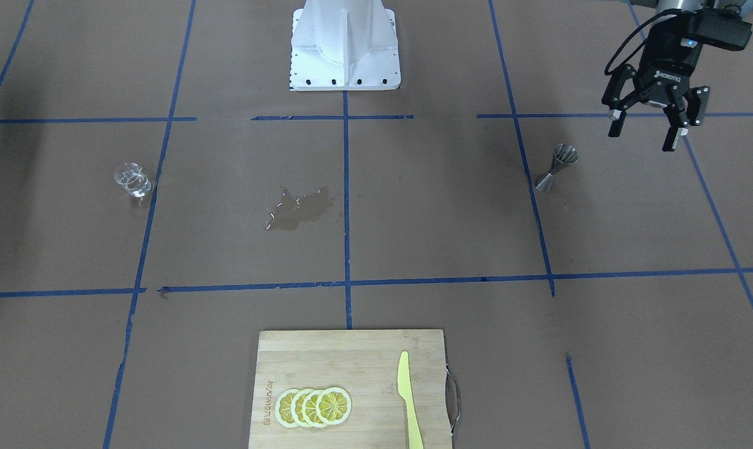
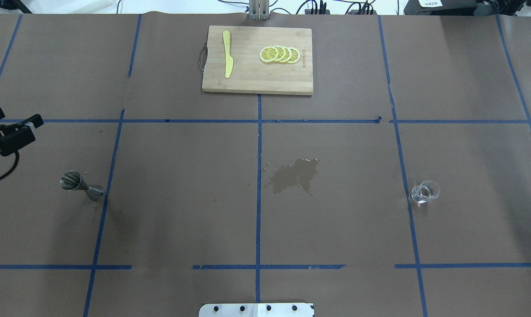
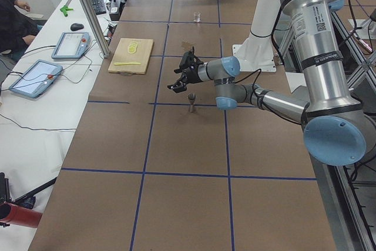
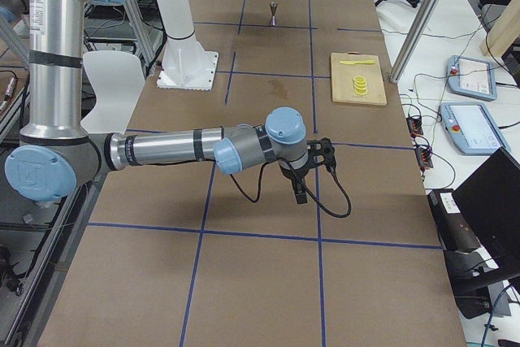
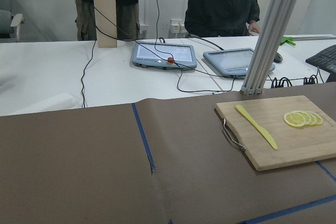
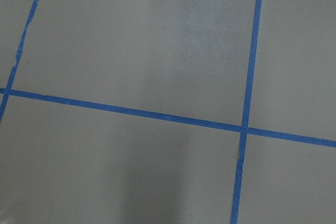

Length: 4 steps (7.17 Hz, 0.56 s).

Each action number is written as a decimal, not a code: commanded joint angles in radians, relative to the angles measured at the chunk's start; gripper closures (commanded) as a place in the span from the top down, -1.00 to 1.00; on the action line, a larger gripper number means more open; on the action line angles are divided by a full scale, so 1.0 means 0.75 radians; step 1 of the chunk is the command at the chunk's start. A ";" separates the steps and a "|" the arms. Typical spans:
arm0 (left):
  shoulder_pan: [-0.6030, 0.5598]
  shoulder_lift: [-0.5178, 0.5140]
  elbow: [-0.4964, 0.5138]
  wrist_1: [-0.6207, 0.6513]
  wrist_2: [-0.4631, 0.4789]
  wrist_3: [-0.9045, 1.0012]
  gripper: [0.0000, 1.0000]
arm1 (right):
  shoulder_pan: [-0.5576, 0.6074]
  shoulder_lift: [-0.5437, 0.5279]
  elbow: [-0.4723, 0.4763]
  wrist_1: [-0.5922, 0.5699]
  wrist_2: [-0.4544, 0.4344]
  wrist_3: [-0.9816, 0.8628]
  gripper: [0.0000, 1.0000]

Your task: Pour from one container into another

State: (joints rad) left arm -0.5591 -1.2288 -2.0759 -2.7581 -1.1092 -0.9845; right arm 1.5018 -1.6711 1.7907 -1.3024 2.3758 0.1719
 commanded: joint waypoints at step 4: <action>0.422 -0.075 0.249 -0.010 0.738 -0.111 1.00 | 0.000 -0.015 0.001 0.000 -0.004 0.002 1.00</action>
State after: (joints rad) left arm -0.2829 -1.2336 -1.9508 -2.7627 -0.6109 -1.0657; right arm 1.5018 -1.6790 1.7916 -1.3023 2.3749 0.1729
